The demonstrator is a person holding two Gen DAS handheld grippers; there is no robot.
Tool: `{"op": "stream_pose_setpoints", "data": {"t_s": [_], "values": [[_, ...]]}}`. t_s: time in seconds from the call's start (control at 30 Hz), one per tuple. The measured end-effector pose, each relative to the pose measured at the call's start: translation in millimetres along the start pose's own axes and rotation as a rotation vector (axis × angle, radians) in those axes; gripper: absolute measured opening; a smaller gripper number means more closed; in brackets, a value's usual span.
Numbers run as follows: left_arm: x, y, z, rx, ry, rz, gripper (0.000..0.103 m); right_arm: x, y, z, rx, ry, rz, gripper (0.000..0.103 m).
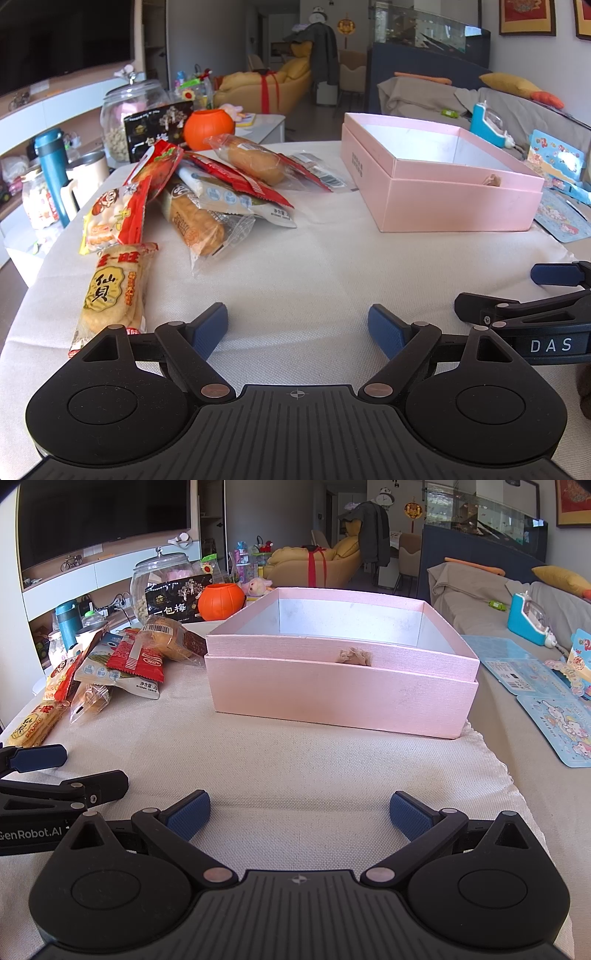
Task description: Organize snacks
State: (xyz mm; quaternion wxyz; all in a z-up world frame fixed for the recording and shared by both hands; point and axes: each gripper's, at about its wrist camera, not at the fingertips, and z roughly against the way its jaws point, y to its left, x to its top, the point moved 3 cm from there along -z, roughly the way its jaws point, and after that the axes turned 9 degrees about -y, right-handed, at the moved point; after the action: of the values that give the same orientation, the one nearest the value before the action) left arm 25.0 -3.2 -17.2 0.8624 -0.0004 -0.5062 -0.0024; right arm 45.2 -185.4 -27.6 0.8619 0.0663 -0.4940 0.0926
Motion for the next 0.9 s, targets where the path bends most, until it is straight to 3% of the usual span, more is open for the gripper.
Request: {"op": "stream_pose_setpoints", "data": {"t_s": [0.9], "values": [[-1.8,1.7,-0.3,0.005,0.0,-0.008,0.089,0.2,0.4,-1.0,0.0,-0.001,0.0,0.103]]}}
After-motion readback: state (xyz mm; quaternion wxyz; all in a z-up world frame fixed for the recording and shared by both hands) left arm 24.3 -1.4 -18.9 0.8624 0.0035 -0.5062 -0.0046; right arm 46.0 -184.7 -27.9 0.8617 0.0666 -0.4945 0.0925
